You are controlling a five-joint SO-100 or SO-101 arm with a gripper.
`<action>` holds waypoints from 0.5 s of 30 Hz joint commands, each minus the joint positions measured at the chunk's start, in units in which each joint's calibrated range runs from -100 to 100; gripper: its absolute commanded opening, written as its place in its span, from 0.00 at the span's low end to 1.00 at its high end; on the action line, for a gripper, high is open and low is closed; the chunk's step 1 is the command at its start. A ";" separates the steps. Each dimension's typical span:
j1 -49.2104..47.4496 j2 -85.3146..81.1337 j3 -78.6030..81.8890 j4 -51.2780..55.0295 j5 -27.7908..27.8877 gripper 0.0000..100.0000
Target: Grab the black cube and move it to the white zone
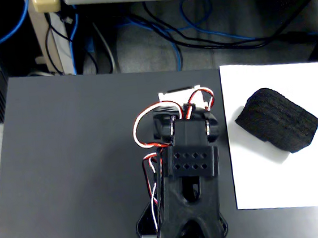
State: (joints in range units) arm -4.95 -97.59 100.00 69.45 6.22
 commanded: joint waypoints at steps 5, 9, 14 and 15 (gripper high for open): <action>0.39 0.53 0.00 0.36 -0.45 0.01; 0.39 0.44 0.00 0.36 -0.40 0.01; 0.39 0.36 0.00 0.36 -0.24 0.01; 0.39 0.36 0.00 0.36 -0.24 0.01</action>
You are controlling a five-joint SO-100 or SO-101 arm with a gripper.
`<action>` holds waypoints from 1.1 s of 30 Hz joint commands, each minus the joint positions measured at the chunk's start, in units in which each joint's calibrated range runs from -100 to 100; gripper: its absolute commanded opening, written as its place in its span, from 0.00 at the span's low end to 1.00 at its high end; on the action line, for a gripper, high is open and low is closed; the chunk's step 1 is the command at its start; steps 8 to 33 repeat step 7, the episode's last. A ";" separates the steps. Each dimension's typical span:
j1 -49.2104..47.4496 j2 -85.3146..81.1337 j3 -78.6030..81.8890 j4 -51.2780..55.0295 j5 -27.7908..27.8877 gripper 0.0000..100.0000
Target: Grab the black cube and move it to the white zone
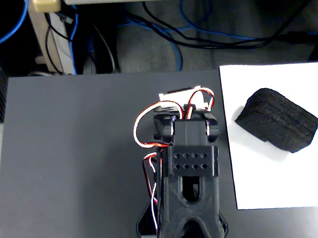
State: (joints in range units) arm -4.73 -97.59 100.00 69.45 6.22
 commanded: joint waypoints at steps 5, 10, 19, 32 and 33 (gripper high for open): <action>0.16 0.36 0.00 0.36 -0.24 0.01; 0.16 0.36 0.00 0.36 -0.45 0.01; 0.16 0.36 0.00 0.36 -0.45 0.01; 0.16 0.36 0.00 0.36 -0.45 0.01; 0.16 0.36 0.00 0.36 -0.45 0.01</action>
